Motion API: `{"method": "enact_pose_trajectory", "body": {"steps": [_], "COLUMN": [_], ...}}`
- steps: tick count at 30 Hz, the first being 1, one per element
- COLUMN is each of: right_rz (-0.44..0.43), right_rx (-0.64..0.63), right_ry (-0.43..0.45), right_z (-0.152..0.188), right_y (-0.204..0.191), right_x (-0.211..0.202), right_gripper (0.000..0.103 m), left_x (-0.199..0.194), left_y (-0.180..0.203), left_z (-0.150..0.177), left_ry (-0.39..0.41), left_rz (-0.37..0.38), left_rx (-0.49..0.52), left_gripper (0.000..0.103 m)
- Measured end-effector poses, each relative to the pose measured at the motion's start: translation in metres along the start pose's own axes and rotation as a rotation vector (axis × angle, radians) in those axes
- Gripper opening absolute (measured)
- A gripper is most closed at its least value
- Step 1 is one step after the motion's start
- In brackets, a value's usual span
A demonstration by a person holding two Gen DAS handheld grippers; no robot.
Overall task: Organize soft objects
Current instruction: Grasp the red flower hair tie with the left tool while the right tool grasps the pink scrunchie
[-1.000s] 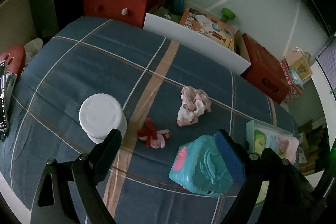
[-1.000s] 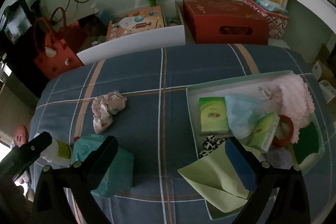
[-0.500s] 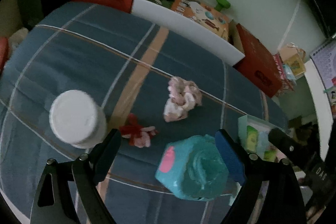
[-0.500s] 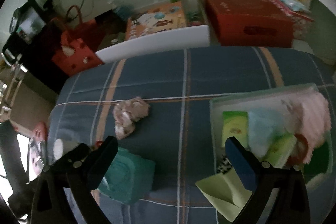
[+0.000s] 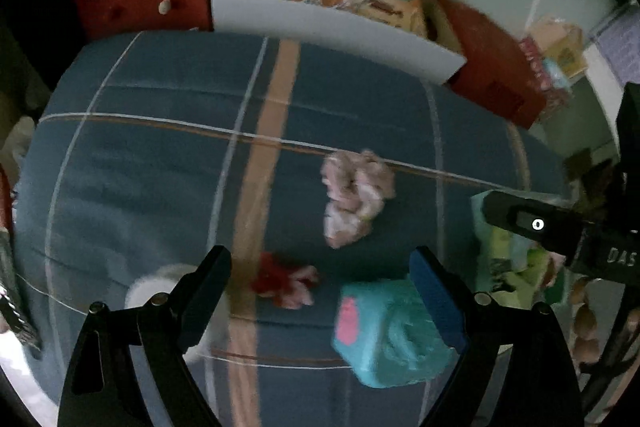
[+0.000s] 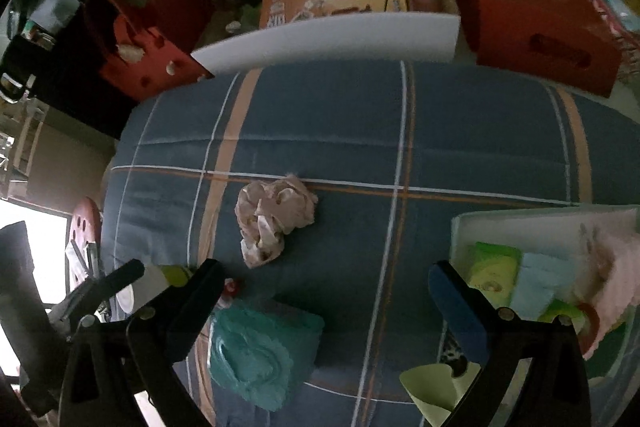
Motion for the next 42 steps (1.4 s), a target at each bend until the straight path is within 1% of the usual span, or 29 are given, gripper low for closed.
{"method": "enact_pose_trajectory", "body": {"steps": [2,5,8,11,12,16,21,24,28,30,32,33,34,36,37,38,40,42], "right_rz": [0.006,0.021,0.020,0.038,0.042,0.073,0.100,0.113,0.127,0.129,0.136,0.136,0.132,0.132,0.136,0.135,0.132,0.143], "right_rx": [-0.012,-0.035,-0.050,-0.062,-0.067,-0.086,-0.107,-0.136,-0.192,-0.221,-0.248,-0.252,-0.251,-0.246,-0.244,-0.240,-0.231,-0.235], "right_ry": [-0.029,-0.070,-0.111,-0.145,-0.154,-0.189,-0.215,-0.223,-0.224,-0.220,-0.215,-0.214,-0.211,-0.204,-0.199,-0.196,-0.193,-0.185], "right_z": [-0.006,-0.013,-0.019,-0.024,-0.025,-0.028,-0.031,-0.031,-0.029,-0.028,-0.028,-0.028,-0.029,-0.030,-0.030,-0.029,-0.029,-0.021], "right_y": [-0.006,-0.019,-0.031,-0.041,-0.043,-0.053,-0.061,-0.066,-0.079,-0.084,-0.088,-0.087,-0.087,-0.083,-0.080,-0.078,-0.072,-0.075], "right_x": [0.008,0.023,0.040,0.057,0.061,0.082,0.102,0.109,0.113,0.113,0.112,0.112,0.110,0.108,0.106,0.105,0.102,0.100], "right_gripper": [0.103,0.103,0.103,0.103,0.103,0.103,0.101,0.096,0.083,0.074,0.061,0.057,0.050,0.048,0.043,0.040,0.039,0.037], "left_x": [0.001,0.000,0.001,0.007,0.008,0.011,0.015,0.020,0.023,0.024,0.023,0.023,0.023,0.023,0.023,0.024,0.026,0.030], "left_y": [-0.012,-0.030,-0.049,-0.064,-0.067,-0.073,-0.080,-0.081,-0.082,-0.082,-0.081,-0.080,-0.078,-0.074,-0.072,-0.069,-0.060,-0.056], "left_z": [-0.011,-0.024,-0.035,-0.039,-0.040,-0.045,-0.048,-0.047,-0.046,-0.047,-0.049,-0.049,-0.049,-0.053,-0.053,-0.053,-0.053,-0.054], "left_ry": [-0.024,-0.042,-0.059,-0.098,-0.107,-0.123,-0.136,-0.146,-0.158,-0.160,-0.162,-0.166,-0.169,-0.179,-0.184,-0.191,-0.201,-0.211], "left_rz": [-0.034,-0.043,-0.075,-0.056,-0.056,-0.120,-0.114,-0.127,-0.126,-0.131,-0.137,-0.141,-0.142,-0.144,-0.144,-0.144,-0.144,-0.146], "left_rx": [-0.011,-0.063,-0.102,-0.157,-0.163,-0.134,-0.131,-0.117,-0.114,-0.113,-0.105,-0.098,-0.092,-0.076,-0.068,-0.058,-0.053,-0.049], "left_gripper": [0.091,0.091,0.091,0.091,0.091,0.091,0.091,0.091,0.091,0.091,0.091,0.091,0.091,0.091,0.091,0.091,0.091,0.091]}}
Point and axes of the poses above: each gripper's, at about its wrist camera, not at the fingertips, and x roughly the way its jaws point, y to its right, z to its underside, the point moved 1 cm from there along x, roughly the way its jaws point, and after that the axes turned 9 degrees about z, right-handed, at the moved point
